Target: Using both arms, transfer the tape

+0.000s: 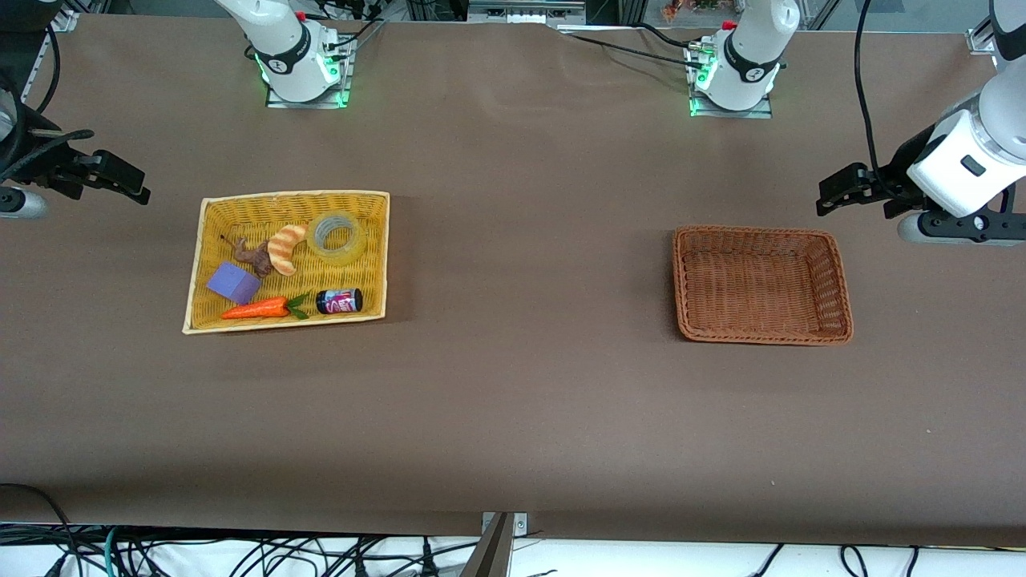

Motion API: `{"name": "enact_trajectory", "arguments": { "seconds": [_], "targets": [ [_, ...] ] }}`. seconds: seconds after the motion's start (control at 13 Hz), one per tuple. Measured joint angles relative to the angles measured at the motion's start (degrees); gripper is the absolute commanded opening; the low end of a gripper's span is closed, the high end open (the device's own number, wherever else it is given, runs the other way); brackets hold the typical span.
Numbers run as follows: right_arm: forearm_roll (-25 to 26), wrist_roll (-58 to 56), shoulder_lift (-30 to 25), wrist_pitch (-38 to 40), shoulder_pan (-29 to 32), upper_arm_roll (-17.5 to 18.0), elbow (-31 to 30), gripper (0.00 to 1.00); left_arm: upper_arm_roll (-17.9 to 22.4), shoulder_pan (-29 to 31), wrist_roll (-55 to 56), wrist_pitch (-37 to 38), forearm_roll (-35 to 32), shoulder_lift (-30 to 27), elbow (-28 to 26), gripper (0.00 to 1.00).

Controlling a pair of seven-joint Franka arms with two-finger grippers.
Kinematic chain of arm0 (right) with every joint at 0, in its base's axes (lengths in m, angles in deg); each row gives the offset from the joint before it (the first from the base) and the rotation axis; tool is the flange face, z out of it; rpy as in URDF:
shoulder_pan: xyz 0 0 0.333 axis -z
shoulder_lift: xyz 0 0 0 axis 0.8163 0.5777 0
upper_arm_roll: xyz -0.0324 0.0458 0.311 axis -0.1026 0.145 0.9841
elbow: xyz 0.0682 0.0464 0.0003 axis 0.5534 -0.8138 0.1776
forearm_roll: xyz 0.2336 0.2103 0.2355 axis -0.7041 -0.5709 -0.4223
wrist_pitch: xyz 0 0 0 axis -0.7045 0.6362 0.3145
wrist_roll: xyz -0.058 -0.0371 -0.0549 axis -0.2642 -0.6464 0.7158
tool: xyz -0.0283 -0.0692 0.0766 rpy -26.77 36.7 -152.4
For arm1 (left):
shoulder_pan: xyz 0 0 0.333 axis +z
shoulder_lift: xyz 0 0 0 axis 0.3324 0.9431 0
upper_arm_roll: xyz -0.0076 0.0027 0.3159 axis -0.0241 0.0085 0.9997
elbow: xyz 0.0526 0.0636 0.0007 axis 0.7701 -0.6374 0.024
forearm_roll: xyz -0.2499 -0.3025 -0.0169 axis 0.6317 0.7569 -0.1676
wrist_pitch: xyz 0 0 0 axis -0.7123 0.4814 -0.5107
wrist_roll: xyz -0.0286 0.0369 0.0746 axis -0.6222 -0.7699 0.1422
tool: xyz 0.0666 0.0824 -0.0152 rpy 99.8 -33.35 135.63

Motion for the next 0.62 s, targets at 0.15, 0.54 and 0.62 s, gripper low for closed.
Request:
{"name": "enact_trajectory", "arguments": {
  "seconds": [0.15,0.54,0.62],
  "targets": [
    [0.0,0.0,0.0,0.1,0.0,0.0,0.0,1.00,0.0,0.0,0.0,0.0,0.0,0.1,0.0,1.00],
    [0.0,0.0,0.0,1.8,0.0,0.2,-0.2,1.00,0.0,0.0,0.0,0.0,0.0,0.4,0.0,1.00],
    [0.0,0.0,0.0,1.9,0.0,0.3,-0.3,1.00,0.0,0.0,0.0,0.0,0.0,0.4,0.0,1.00]
  ]
}}
